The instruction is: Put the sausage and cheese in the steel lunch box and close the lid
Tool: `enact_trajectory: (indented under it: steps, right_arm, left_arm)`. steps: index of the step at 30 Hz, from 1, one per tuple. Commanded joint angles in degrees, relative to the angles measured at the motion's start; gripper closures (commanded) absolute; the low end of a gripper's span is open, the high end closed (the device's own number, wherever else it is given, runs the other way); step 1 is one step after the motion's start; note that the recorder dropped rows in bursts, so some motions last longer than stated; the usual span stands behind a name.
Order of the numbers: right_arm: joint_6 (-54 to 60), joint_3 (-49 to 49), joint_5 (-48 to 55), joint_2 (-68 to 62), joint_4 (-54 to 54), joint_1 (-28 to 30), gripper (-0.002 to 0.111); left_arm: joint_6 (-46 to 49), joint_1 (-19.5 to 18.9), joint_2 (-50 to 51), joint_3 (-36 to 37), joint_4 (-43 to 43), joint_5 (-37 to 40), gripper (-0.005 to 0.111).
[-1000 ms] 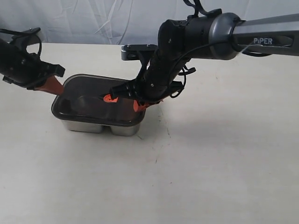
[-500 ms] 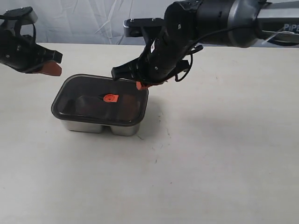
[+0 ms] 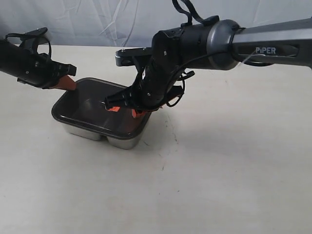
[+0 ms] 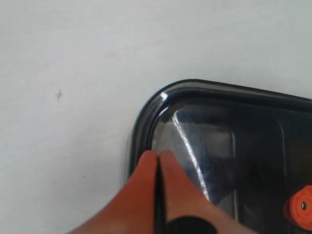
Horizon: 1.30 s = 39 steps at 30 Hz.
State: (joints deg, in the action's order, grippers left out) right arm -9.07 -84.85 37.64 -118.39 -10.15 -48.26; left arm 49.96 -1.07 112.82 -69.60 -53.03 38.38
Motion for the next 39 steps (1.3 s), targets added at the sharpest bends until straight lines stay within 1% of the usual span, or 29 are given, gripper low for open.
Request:
enact_trajectory:
  steps: [1, 5, 9, 12, 14, 16, 18, 22, 25, 30, 32, 34, 35, 36, 39]
  right_arm:
    - [0.3, 0.2, -0.7, -2.3, 1.0, -0.3, 0.109]
    - [-0.9, 0.2, -1.7, 0.0, 5.6, -0.3, 0.109]
    - [-7.3, 0.2, -3.0, 5.3, 14.1, -0.3, 0.109]
    - [-13.6, 0.2, -2.7, 11.2, 23.0, -0.3, 0.109]
    - [-17.3, 0.8, -1.5, 16.2, 29.7, -0.3, 0.109]
    - [-21.8, 3.3, -1.3, 21.7, 34.5, -0.3, 0.109]
    - [-24.6, 8.2, -2.9, 28.4, 37.5, -0.3, 0.109]
    - [-26.4, 21.9, -9.6, 41.9, 38.4, -0.3, 0.109]
    - [-26.7, 30.8, -13.2, 50.9, 36.4, -0.3, 0.109]
    - [-26.7, 41.2, -17.6, 61.7, 32.7, -0.3, 0.109]
    - [-26.7, 43.5, -20.4, 63.9, 33.6, -0.3, 0.109]
    - [-27.1, 44.5, -20.7, 65.6, 33.4, -0.3, 0.109]
    - [-28.0, 44.6, -18.9, 66.1, 31.5, -0.3, 0.109]
    - [-28.5, 44.6, -18.0, 66.2, 27.3, -0.3, 0.109]
    - [-28.5, 44.6, -18.4, 66.5, 23.4, -0.3, 0.109]
  left_arm:
    - [0.2, 0.1, 1.8, 0.6, 1.5, 1.8, 0.107]
    - [0.3, 0.1, -0.1, -0.3, 1.5, 3.1, 0.107]
    - [2.2, 0.0, -6.4, -0.8, 1.5, 3.4, 0.107]
    - [3.2, -0.1, -14.3, -0.7, 2.0, 2.5, 0.107]
    - [2.6, -0.1, -20.2, -0.3, 4.3, 2.8, 0.107]
    - [2.5, -0.2, -27.0, 1.5, 5.2, 2.9, 0.107]
    - [0.9, -1.1, -35.1, 4.9, 4.7, 2.8, 0.107]
    - [0.0, -1.7, -51.7, 13.1, 3.8, -1.1, 0.107]
    - [0.2, -1.7, -63.0, 19.9, 3.4, -1.9, 0.107]
    - [-0.3, -1.7, -79.0, 29.6, 5.8, -1.9, 0.107]
    - [-2.0, -1.7, -82.9, 32.9, 6.6, -2.6, 0.107]
    - [-3.0, -1.7, -86.0, 34.6, 6.7, -1.3, 0.107]
    - [-3.0, -1.7, -86.8, 34.7, 6.8, -0.6, 0.107]
    - [-3.0, -1.7, -87.8, 34.7, 6.8, 0.0, 0.107]
    - [-3.0, -1.7, -88.9, 34.7, 6.8, 0.1, 0.107]
